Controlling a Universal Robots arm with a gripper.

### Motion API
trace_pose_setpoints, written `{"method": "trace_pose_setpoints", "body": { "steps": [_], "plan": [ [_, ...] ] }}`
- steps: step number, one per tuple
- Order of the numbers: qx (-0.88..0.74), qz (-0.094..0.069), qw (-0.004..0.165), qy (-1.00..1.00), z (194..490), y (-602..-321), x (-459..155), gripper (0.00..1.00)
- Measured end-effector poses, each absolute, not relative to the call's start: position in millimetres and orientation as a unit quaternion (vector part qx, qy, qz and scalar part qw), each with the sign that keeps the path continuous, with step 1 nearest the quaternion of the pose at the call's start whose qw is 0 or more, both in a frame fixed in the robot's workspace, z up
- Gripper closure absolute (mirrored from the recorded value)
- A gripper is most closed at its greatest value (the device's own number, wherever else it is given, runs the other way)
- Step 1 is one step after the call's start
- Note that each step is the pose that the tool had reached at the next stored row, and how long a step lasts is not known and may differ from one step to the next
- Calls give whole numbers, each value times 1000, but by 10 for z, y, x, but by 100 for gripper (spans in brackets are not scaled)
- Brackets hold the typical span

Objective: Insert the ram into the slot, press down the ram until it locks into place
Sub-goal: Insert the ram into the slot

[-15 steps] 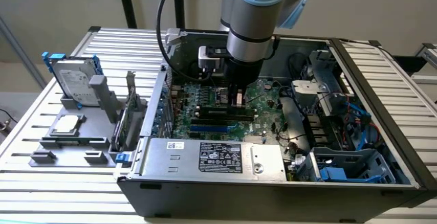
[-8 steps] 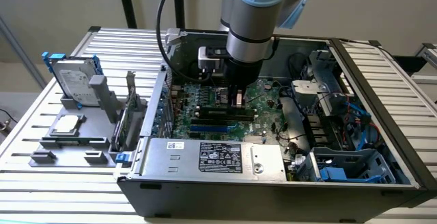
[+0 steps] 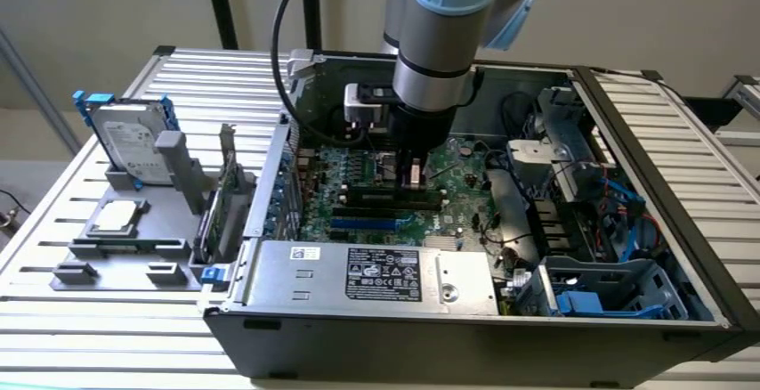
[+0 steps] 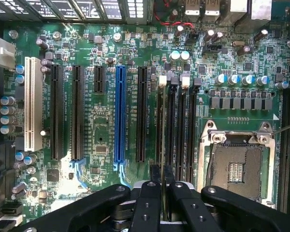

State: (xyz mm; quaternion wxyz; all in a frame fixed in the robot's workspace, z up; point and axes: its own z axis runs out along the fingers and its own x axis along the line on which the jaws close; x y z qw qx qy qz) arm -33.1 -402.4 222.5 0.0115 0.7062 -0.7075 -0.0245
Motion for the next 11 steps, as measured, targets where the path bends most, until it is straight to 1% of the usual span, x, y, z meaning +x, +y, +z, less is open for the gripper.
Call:
{"method": "trace_pose_setpoints", "body": {
  "steps": [5, 6, 8, 11],
  "plan": [
    [706, -24, 12, -707, 2210, -4024, -332, 85],
    [706, -24, 12, -707, 2210, -4024, -331, 79],
    [706, -24, 11, -707, 2235, -4024, -331, 79],
    [706, -25, 11, -708, 2366, -4024, -332, 79]
  ]
}}
